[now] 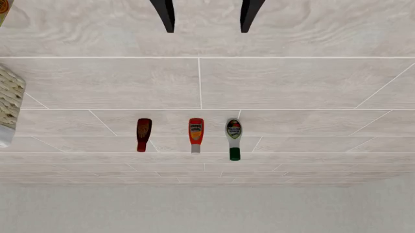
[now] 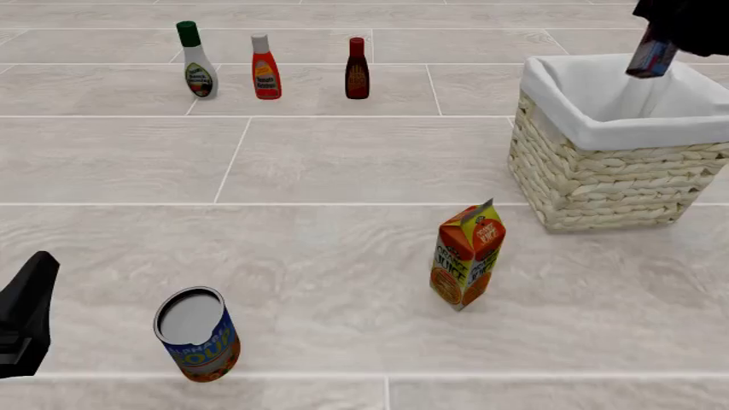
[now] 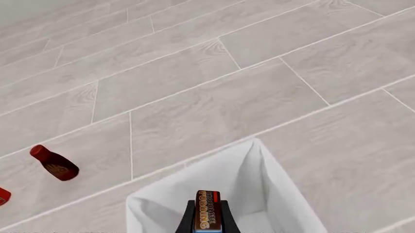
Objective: Pick the chocolate pudding and place it in the basket.
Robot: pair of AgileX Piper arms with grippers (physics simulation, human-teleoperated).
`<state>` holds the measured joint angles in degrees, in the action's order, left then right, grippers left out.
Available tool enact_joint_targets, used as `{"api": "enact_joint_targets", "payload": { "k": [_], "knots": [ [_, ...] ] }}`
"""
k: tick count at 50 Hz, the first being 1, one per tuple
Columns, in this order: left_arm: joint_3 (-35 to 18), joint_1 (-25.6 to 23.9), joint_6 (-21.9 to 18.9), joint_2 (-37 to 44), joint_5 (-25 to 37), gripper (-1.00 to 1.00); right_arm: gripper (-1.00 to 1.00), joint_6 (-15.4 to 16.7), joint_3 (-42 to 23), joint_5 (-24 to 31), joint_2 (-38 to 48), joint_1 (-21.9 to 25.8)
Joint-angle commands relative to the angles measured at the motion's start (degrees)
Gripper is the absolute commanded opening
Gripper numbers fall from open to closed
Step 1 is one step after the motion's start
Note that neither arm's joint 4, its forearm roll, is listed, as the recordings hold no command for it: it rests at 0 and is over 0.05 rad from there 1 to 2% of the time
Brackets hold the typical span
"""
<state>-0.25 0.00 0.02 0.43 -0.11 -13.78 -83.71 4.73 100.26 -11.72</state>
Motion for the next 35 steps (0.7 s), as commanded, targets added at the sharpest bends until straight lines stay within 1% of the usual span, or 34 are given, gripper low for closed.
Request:
{"api": "enact_joint_targets", "payload": {
  "k": [1,12,35],
  "knots": [
    [0.0,0.01,0.0,0.01,0.0,1.0,-1.0,-1.02,-0.27,0.09,1.3,0.22],
    [0.0,0.0,-0.02,0.01,0.0,1.0,-1.0,-1.81,0.07,0.23,3.51,0.8],
    [0.0,0.0,0.0,0.01,0.0,1.0,-1.0,-1.55,2.02,-0.58,4.2,0.49]
  ]
}}
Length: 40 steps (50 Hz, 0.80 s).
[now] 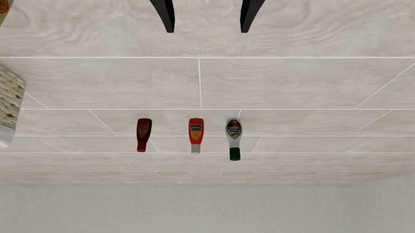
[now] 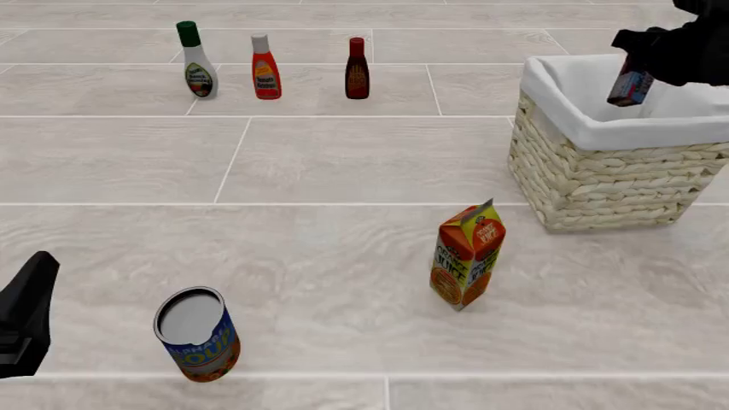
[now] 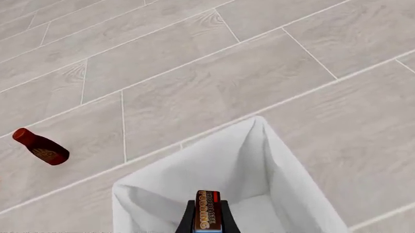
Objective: Pick the chocolate pudding and place it in the basket.
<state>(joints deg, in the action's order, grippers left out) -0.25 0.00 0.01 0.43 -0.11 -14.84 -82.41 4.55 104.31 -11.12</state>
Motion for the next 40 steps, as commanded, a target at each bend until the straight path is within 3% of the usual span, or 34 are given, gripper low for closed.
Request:
{"api": "enact_joint_targets", "payload": {
  "k": [1,33,34,40],
  "knots": [
    [0.0,0.0,0.01,0.0,0.0,1.0,-1.0,-0.45,0.7,-0.4,0.24,-0.12],
    [0.0,0.0,-0.01,0.0,0.0,1.0,-1.0,-0.54,0.29,0.74,1.29,-0.07],
    [0.0,0.0,0.01,-0.01,0.0,1.0,1.0,-0.57,0.26,0.79,1.32,-0.15],
    [0.0,0.0,0.0,0.0,0.0,1.0,1.0,-0.46,0.2,0.89,1.2,-0.39]
  ]
}}
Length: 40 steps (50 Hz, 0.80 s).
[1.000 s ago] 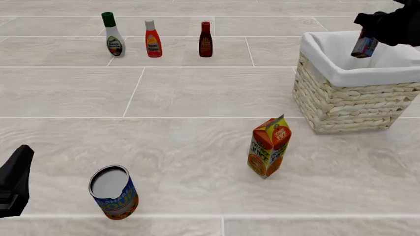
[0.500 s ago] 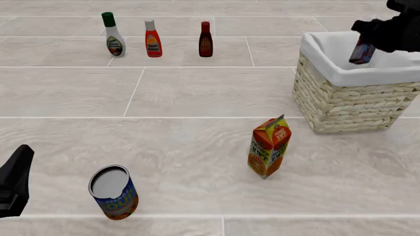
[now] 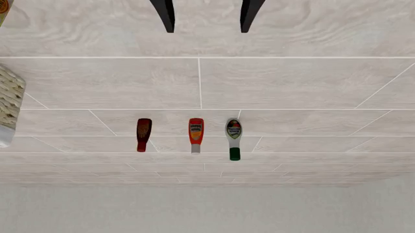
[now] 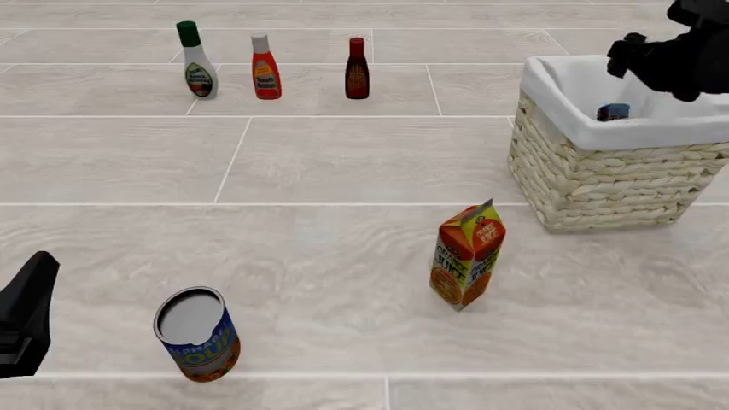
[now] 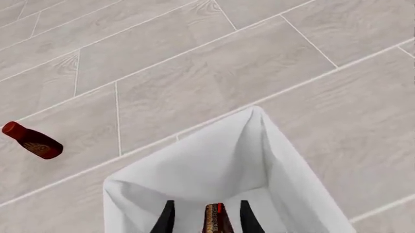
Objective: Pick the chocolate pudding and place it in the basket.
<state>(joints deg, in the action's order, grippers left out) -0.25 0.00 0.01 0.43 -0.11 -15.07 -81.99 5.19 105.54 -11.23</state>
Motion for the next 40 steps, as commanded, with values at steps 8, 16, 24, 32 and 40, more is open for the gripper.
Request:
{"api": "enact_joint_targets", "payload": {
  "k": [8,16,24,32,40],
  "knots": [
    [0.0,0.01,0.01,0.0,0.0,1.0,1.0,-0.33,-0.65,0.52,0.1,-0.25],
    [0.0,0.0,-0.02,0.01,0.0,1.0,1.0,-0.29,-0.64,0.35,0.14,-0.17],
    [0.0,0.0,0.01,0.0,0.0,1.0,1.0,-0.48,-0.67,0.39,-0.22,-0.04],
    [0.0,0.0,0.0,0.0,0.0,1.0,1.0,-0.62,-0.33,0.17,-1.87,0.2],
    [0.0,0.0,0.0,-0.01,0.0,1.0,1.0,-1.61,2.87,-1.42,-7.36,0.49]
  ]
}}
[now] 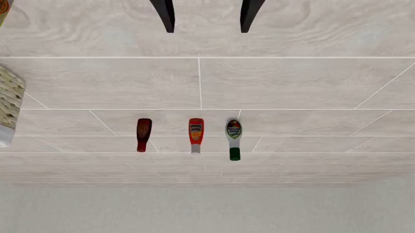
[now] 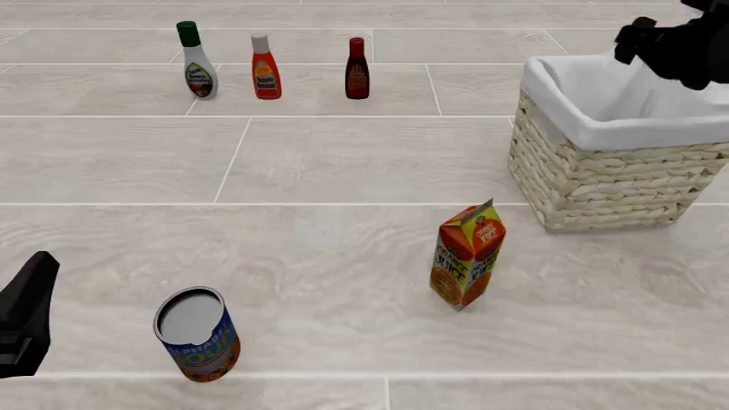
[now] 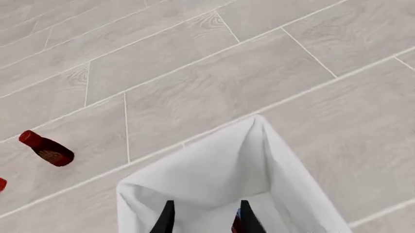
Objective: Pick the chocolate pudding and place it in the basket.
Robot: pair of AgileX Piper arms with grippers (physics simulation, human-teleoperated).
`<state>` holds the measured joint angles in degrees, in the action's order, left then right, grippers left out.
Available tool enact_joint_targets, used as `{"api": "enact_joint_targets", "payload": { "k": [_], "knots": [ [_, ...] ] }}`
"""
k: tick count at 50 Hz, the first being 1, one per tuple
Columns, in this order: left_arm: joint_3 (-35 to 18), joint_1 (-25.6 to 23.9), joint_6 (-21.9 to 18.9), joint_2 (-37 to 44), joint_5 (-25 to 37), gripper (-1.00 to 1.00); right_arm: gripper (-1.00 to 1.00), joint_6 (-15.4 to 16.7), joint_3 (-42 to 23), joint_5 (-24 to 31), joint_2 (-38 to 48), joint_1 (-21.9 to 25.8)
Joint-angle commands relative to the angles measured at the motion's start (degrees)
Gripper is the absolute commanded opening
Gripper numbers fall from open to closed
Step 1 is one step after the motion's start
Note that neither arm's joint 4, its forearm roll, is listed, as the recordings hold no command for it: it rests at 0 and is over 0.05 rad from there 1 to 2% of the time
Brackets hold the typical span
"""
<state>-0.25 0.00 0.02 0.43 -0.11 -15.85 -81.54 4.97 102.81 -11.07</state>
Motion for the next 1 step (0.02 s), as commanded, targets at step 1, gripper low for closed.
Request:
{"api": "enact_joint_targets", "payload": {
  "k": [1],
  "knots": [
    [0.0,0.0,0.01,0.0,0.0,1.0,1.0,-1.48,3.16,-1.3,-6.03,0.61]
  ]
}}
